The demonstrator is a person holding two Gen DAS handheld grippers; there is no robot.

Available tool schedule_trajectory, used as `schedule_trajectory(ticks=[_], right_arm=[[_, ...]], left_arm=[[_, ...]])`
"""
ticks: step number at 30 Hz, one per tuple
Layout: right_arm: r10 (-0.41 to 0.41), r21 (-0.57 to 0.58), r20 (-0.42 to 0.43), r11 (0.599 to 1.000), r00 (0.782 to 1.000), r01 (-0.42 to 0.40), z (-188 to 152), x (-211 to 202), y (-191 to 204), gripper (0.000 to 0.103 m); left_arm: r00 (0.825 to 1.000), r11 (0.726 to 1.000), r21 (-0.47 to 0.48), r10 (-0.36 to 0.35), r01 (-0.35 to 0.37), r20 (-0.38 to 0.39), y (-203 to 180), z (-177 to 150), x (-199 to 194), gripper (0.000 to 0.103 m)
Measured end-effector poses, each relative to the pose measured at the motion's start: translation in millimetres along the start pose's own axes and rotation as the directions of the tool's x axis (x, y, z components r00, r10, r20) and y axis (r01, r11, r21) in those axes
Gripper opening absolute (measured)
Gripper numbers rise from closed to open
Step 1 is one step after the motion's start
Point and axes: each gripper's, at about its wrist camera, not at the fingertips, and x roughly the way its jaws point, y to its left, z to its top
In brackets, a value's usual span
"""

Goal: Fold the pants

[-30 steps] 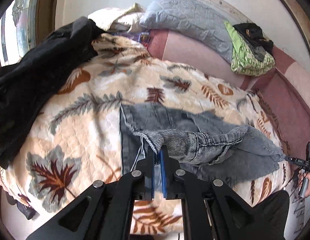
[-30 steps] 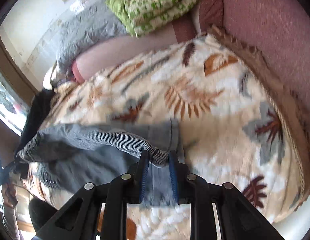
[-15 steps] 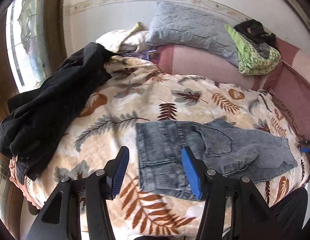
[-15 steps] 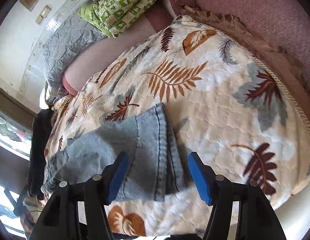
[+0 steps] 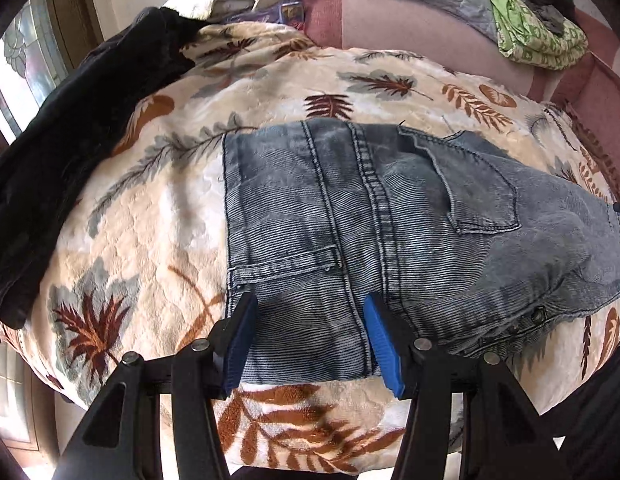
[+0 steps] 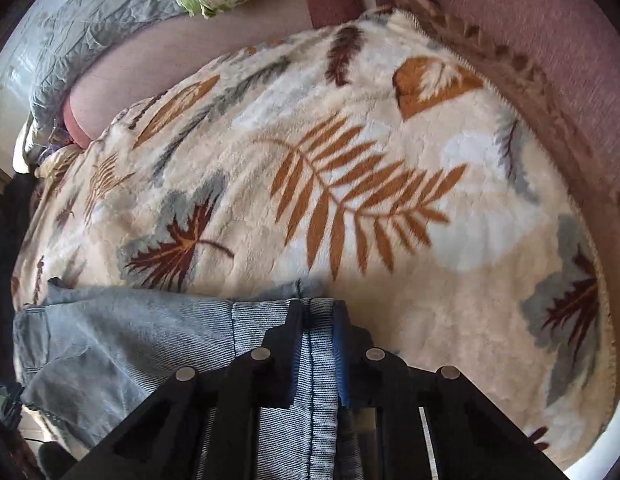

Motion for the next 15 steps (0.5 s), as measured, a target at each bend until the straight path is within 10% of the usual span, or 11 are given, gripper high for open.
schedule_trajectory(ticks=[6, 11, 15], right_arm=[[-0.185, -0.088, 0.002, 0.979, 0.983, 0.185, -12.2, 10.3, 15.4, 0.034], [0.123, 0.129, 0.154, 0.981, 0.980, -0.143, -49.8, -76.7, 16.4, 0.069], [0.528, 0.219, 0.070, 0.820, 0.846, -0.529, -113.3, -92.1, 66.5, 0.070]], left_arm=[[1.000, 1.000, -0.024, -0.005, 0.005, -0.015, 1.6, -1.1, -0.7, 0.059], [0.997, 0.999, -0.033, 0.009, -0.006, 0.082, 1.2, 1.2, -29.0, 0.060], [0.988, 0.996, -0.085, 0.012, 0.001, 0.152, 6.9, 2.0, -47.4, 0.069]])
